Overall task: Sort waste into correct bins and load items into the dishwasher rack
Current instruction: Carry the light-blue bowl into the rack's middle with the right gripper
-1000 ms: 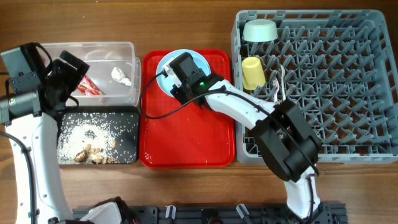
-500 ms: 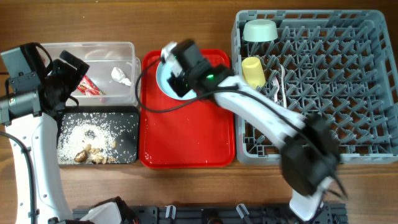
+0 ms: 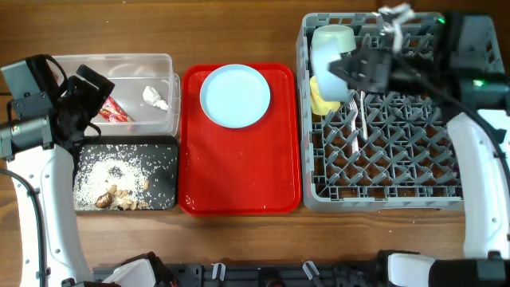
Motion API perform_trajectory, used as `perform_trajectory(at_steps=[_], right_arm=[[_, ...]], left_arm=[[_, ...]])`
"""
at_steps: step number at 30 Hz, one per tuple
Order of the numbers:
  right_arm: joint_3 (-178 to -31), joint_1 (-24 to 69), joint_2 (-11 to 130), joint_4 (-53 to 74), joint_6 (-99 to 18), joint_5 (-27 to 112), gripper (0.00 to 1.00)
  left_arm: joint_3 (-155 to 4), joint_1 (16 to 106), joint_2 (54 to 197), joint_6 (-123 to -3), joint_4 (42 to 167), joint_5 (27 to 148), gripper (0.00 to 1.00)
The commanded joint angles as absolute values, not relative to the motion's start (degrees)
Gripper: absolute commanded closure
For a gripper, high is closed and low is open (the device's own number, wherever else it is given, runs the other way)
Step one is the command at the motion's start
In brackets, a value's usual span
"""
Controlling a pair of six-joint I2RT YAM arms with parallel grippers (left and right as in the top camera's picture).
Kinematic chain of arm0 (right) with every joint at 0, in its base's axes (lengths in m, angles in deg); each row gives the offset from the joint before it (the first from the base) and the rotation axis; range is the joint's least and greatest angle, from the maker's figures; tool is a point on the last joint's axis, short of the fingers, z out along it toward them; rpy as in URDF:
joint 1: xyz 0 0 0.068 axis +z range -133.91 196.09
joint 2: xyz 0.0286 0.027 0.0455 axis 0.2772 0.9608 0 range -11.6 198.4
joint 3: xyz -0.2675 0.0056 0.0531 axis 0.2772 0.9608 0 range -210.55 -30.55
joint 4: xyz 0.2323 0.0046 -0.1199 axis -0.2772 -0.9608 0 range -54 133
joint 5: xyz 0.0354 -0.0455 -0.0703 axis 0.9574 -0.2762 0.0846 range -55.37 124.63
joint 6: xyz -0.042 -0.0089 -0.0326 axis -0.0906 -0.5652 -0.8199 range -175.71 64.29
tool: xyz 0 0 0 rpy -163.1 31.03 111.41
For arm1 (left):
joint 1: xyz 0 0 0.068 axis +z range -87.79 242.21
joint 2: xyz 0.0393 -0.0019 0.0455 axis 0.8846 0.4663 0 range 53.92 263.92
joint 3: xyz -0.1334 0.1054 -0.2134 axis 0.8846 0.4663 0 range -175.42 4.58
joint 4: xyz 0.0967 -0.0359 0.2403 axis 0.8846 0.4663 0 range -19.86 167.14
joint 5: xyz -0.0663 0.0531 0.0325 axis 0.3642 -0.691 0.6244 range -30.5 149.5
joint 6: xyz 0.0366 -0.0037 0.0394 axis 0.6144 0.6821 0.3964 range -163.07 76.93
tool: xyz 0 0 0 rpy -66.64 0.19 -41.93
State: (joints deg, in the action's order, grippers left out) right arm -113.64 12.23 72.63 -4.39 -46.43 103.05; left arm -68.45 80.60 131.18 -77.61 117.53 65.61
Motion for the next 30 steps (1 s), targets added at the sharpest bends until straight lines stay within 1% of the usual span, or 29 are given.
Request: perform_trajectory(at_steps=[1,6,11,16,23,27,28,30], right_arm=[[-105.31,6.73,73.05,-4.48,-51.22,119.18,0.96],[-91.02,3.43,73.05,-0.29,-53.43,120.27,0.96],[-83.15,-0.55,73.05,4.85,-52.29,117.61,0.96],[-80.31,-3.53,73.05,6.16,-52.57,110.81,0.96],[-80.29,-4.53,73.05,6.58,-52.57,103.49,0.95],[-80.29,-4.53,73.05,6.51,-52.27,103.01,0.94],[-80.29,-4.53,73.05,6.34,-51.15,103.01,0.9],[-80.29,-4.53,73.05,6.51,-50.74,102.72,0.78]], left_arm=[[-68.93,80.86,130.8,-76.67,117.44,65.89,0.0],[-68.93,80.86,130.8,-76.67,117.42,65.89,0.0],[-68.93,80.86,130.8,-76.67,117.44,65.89,0.0],[-68.93,80.86,130.8,-76.67,117.44,65.89,0.0],[-68.93,80.86,130.8,-76.67,117.44,65.89,0.0],[-68.93,80.86,130.8,-76.67,117.44,65.89,0.0],[-68.93,80.86,130.8,-76.67,117.44,65.89,0.0],[-68.93,80.86,130.8,-76.67,117.42,65.89,0.0]])
